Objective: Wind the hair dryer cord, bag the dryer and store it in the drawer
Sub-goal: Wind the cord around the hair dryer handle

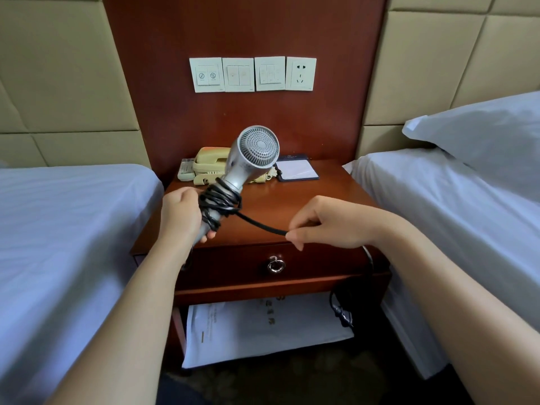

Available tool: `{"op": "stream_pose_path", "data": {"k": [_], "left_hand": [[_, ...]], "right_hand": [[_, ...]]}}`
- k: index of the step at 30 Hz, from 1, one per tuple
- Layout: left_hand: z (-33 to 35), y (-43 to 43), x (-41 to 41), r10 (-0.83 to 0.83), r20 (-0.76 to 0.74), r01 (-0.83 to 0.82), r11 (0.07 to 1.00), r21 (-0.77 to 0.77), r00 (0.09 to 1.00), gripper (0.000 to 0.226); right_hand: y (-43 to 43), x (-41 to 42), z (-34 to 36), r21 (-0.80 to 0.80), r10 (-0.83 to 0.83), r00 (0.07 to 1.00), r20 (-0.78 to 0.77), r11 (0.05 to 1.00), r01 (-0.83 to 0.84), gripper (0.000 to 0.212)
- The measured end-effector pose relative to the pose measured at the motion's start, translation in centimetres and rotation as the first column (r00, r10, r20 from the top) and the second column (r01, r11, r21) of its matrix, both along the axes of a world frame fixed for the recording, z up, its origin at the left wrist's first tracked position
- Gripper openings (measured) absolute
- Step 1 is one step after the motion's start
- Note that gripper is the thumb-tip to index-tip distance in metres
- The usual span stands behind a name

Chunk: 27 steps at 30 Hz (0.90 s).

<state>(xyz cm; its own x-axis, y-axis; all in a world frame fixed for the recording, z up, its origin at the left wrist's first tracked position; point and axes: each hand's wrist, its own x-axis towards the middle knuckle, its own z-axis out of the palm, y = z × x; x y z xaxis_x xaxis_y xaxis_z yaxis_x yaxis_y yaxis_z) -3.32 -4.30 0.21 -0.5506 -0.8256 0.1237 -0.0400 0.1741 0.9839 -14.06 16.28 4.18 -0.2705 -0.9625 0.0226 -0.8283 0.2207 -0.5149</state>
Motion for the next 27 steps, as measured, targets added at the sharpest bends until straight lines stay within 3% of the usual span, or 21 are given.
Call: {"op": "stream_pose_path", "data": {"k": [3,6,11,15,20,27], "left_hand": [[-0.3,-0.2,0.2,0.059,0.139,-0.030,0.979,-0.203,0.989,0.029],[-0.2,0.5,0.5,0.054,0.224,0.042,0.914,-0.403,0.973,0.035],[0.5,2.7,1.3,-0.002,0.354,0.231,0.762,-0.605,0.935,0.044],[0.9,4.4,1.4,-0.127,0.433,0.397,0.678,-0.619,0.892,0.044],[1.4,5.4,1.8,-0.295,0.541,0.581,0.648,-0.492,0.787,0.044],[1.2,6.1,1.9,-0.391,0.563,0.656,0.635,-0.408,0.728,0.042]], "right_hand": [[0.3,1.1,1.3,-0.078,-0.004,0.992,-0.127,0.997,-0.006,0.019],[0.4,1.5,2.1,-0.239,-0.085,0.966,-0.246,0.971,0.024,0.020],[0.5,1.2,2.1,-0.382,-0.166,0.966,-0.200,0.921,0.079,0.024],[0.5,0.6,1.7,-0.448,-0.233,0.960,-0.155,0.883,0.142,0.027],[0.5,0.1,1.1,-0.419,-0.209,0.971,-0.112,0.897,0.145,0.032],[0.5,-1.1,0.2,-0.330,-0.168,0.986,-0.005,0.931,0.157,0.030]]}}
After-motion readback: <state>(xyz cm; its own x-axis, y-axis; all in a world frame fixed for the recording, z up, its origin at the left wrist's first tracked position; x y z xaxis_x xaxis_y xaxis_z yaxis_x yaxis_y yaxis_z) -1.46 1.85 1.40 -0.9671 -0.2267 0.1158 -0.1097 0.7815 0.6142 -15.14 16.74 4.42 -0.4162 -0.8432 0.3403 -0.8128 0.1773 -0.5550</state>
